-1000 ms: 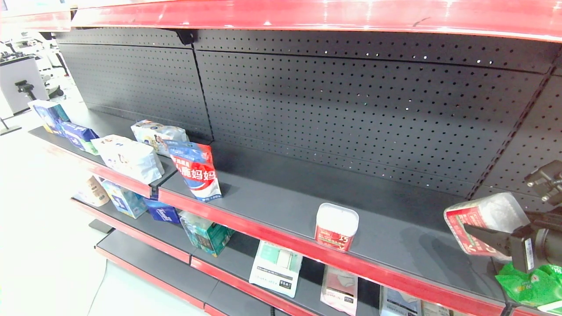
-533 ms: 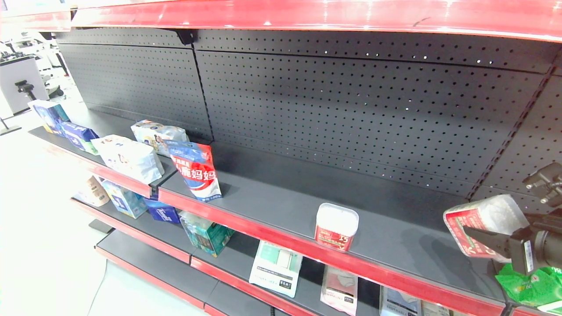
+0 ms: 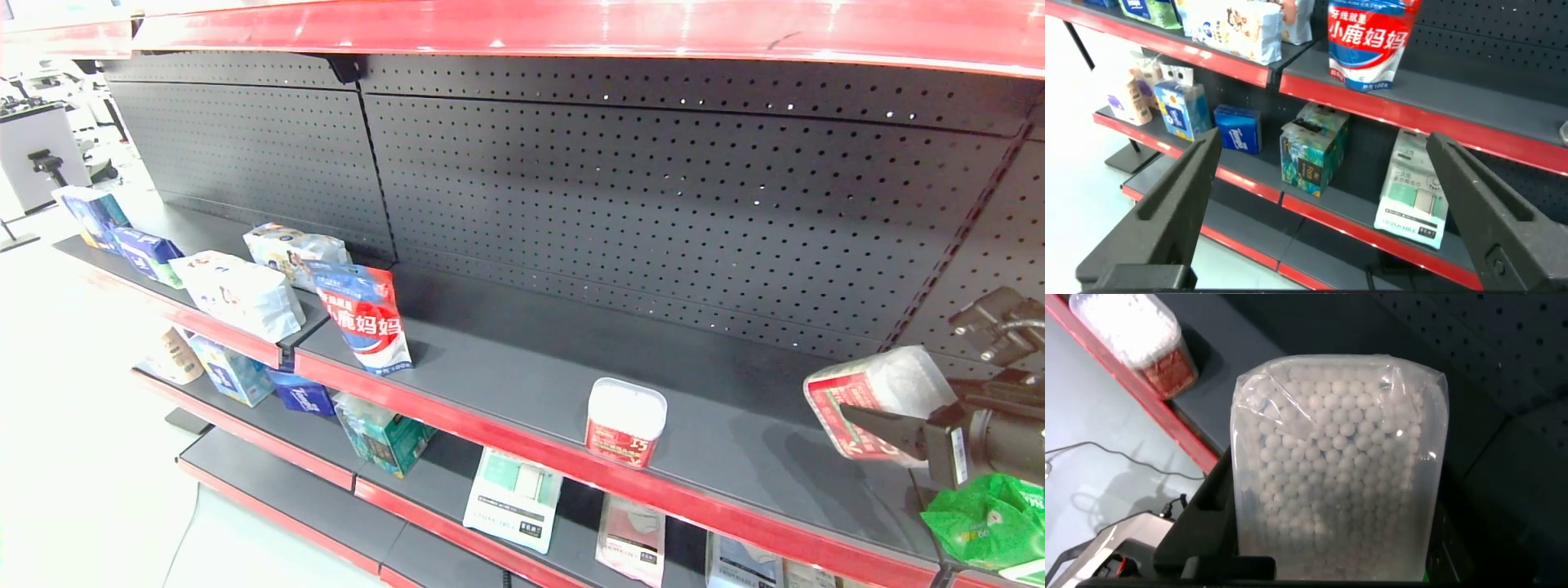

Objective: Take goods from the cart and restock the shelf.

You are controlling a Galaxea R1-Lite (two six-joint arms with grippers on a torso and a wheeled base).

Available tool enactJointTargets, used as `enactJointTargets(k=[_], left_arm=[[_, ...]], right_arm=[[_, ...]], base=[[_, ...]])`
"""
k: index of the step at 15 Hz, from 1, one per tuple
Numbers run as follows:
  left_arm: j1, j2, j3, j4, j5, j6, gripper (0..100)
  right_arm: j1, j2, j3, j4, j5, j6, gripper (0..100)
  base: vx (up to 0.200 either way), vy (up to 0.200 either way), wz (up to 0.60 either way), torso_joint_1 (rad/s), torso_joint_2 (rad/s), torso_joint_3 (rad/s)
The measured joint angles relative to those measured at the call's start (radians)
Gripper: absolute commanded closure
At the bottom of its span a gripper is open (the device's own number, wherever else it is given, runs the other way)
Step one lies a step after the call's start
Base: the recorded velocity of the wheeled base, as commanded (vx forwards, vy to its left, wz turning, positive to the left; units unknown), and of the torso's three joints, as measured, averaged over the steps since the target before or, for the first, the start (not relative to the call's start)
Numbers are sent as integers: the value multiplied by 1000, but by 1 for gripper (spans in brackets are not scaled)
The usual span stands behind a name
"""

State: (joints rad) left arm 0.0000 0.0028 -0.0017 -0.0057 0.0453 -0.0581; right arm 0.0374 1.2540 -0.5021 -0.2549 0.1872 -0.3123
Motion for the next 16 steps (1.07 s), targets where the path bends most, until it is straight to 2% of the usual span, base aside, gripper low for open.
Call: enactJointTargets(k=[7,12,16], left_arm=[[0,0,0,0,0,0,0],[0,0,0,0,0,0,0],[0,0,0,0,0,0,0]], right_arm=[[76,231,-120,-25,54,-15,100],[89,409,-284,-26,94,-142,100],[108,516,-389,-24,97,-185,100]], base=[[0,0,0,0,0,0],[0,0,0,0,0,0],[0,0,0,0,0,0]])
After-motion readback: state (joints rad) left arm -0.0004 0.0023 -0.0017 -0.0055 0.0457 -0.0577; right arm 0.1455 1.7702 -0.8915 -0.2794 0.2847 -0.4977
